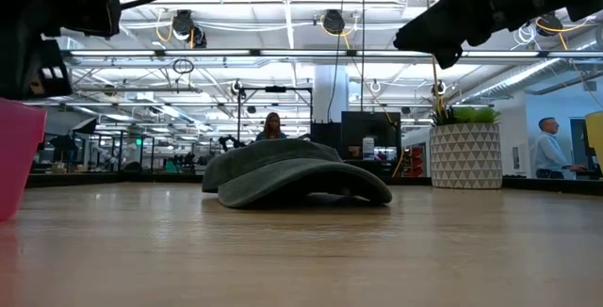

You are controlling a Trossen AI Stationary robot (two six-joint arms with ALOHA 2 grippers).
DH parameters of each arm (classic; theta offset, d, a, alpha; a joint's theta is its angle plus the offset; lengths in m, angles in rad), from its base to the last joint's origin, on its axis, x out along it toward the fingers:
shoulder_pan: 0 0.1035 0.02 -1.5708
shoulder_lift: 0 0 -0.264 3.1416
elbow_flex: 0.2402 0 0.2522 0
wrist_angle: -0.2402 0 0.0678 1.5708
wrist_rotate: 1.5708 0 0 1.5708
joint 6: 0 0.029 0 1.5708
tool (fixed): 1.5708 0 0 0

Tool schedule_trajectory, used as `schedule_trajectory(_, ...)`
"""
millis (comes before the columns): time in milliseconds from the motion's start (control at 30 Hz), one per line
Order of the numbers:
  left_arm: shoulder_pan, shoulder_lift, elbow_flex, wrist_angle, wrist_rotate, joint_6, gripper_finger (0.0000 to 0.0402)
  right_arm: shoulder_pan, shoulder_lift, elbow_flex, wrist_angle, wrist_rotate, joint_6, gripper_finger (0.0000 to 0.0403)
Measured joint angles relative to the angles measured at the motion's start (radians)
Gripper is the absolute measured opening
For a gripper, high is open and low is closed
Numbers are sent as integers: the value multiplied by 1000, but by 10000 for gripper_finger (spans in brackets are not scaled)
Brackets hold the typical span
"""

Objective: Pick & Place hat
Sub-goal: Put the grey cap into the pink bin

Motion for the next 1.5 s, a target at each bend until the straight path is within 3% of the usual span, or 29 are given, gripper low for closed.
schedule_trajectory(200, 0, 66, 0, 15, -53, 4, 37, 0, 0, 0, 6, 0, -1, 59)
schedule_trajectory(700, -13, 114, 0, 103, 12, 34, 37, 0, 0, 0, 0, 0, 11, 59)
schedule_trajectory(1067, 61, 114, 0, 68, 53, 115, 37, 0, 0, 0, -1, 0, 11, 59)
schedule_trajectory(1200, 123, 95, 3, 67, 75, 203, 37, 0, 0, 0, -1, 0, 11, 59)
schedule_trajectory(1367, 204, 79, 72, 118, -63, 467, 37, 0, 0, 0, -1, -2, 3, 59)
schedule_trajectory(1500, 253, 96, 151, 230, -145, 568, 37, 1, 0, 0, -1, -3, 1, 59)
